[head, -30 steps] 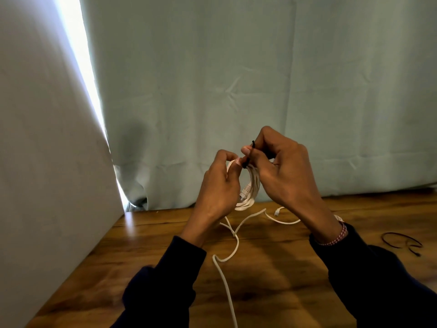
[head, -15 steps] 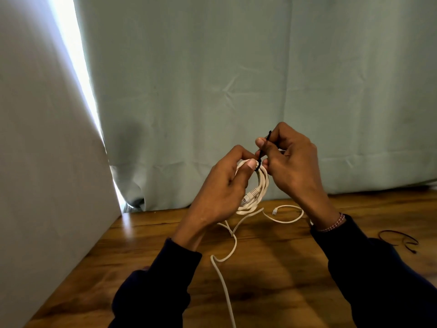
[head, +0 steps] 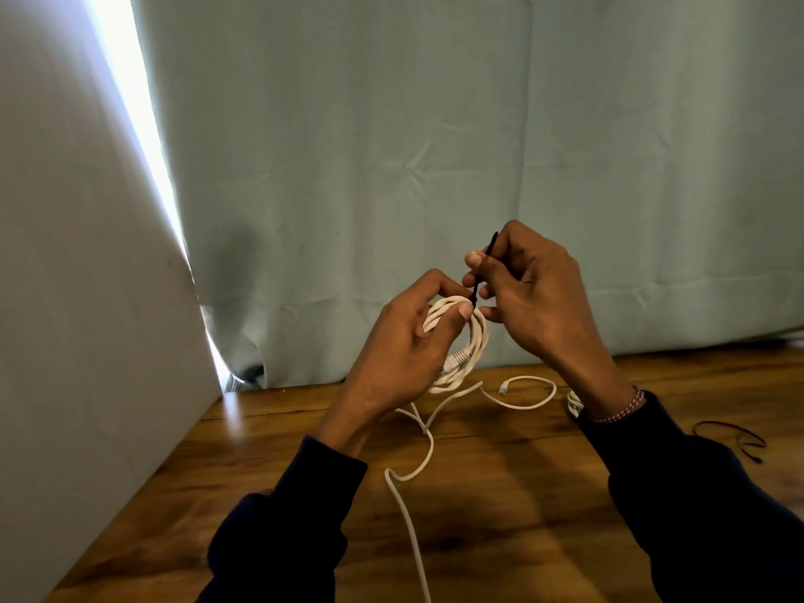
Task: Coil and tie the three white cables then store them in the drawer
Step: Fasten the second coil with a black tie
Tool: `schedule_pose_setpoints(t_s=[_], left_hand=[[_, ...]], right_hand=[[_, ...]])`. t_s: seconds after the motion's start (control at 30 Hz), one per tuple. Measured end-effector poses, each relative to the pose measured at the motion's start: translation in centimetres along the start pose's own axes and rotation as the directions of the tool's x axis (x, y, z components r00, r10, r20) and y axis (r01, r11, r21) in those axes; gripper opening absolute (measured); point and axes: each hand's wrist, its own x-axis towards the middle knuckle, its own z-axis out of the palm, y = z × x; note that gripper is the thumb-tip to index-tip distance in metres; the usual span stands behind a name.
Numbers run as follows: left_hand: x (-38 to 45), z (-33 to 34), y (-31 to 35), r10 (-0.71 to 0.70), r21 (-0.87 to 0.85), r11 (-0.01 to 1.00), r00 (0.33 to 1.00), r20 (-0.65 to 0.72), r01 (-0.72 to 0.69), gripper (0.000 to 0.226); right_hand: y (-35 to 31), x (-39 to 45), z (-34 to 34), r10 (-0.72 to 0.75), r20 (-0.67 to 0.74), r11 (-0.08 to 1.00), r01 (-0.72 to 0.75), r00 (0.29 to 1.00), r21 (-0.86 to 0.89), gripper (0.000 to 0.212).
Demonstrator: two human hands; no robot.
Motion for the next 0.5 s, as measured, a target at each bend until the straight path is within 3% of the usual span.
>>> schedule_pose_setpoints(t_s=[0.27, 0.5], left_hand=[[0.1, -0.4, -0.2, -0.021, 0.000, 1.000, 1.000, 0.008, 0.021, 0.020], [0.2, 0.8, -0.7, -0.054, 0.027, 0.998, 0.993, -0.107, 0.058, 0.013]], right_hand=[[-0.1, -0.4, 0.7, -0.127, -0.098, 0.991, 0.123, 0.987, -0.055, 0.017], [-0.7, -0.7, 0.5, -0.209, -0.097, 0.976, 0.201, 0.973, -0.088, 0.017]])
